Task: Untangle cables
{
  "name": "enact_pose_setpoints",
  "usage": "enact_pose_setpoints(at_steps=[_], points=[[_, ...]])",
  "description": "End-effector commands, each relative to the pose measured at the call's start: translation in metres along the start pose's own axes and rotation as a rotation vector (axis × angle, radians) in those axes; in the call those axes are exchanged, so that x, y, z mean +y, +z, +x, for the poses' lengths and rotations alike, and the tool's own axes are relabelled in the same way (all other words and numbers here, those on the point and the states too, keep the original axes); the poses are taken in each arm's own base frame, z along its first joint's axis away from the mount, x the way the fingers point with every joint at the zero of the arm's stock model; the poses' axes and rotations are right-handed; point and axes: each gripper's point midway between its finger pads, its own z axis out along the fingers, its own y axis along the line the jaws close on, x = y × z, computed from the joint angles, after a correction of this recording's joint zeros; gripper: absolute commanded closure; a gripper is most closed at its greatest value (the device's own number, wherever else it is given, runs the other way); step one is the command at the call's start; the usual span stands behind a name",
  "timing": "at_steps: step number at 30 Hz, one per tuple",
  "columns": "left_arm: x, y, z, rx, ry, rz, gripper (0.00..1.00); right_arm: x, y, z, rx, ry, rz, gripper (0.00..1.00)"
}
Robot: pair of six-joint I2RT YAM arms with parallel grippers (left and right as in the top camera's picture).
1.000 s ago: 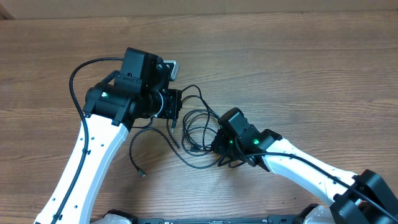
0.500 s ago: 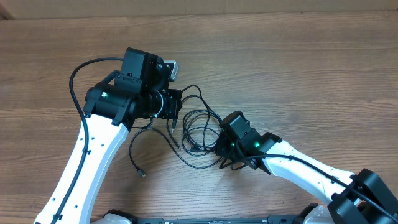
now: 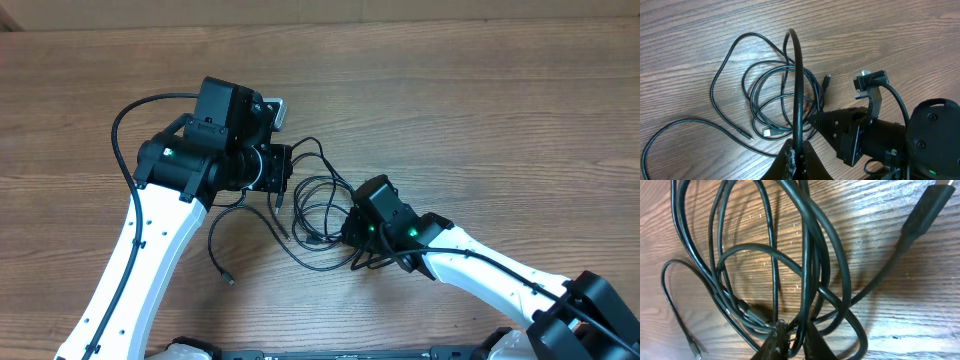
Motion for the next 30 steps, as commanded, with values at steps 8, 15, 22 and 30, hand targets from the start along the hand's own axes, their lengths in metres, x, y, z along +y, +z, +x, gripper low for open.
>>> enact_pose_setpoints(at_steps=[8,15,22,30], points=[[0.001,-0.004,-0.003,-0.011,0.004,-0.006,0.96,-0.011,0.015,0.008,0.046,0.008,0.037,0.95],[0.001,-0.004,-0.003,-0.011,0.004,-0.006,0.96,-0.020,0.014,0.019,0.096,0.018,0.066,0.95],[0.001,-0.004,-0.003,-0.011,0.004,-0.006,0.96,-0.019,0.013,0.027,0.141,0.024,0.060,0.95],[0.001,-0.004,-0.003,-0.011,0.004,-0.007,0.96,-0.010,0.010,0.035,0.195,0.026,0.014,0.96]])
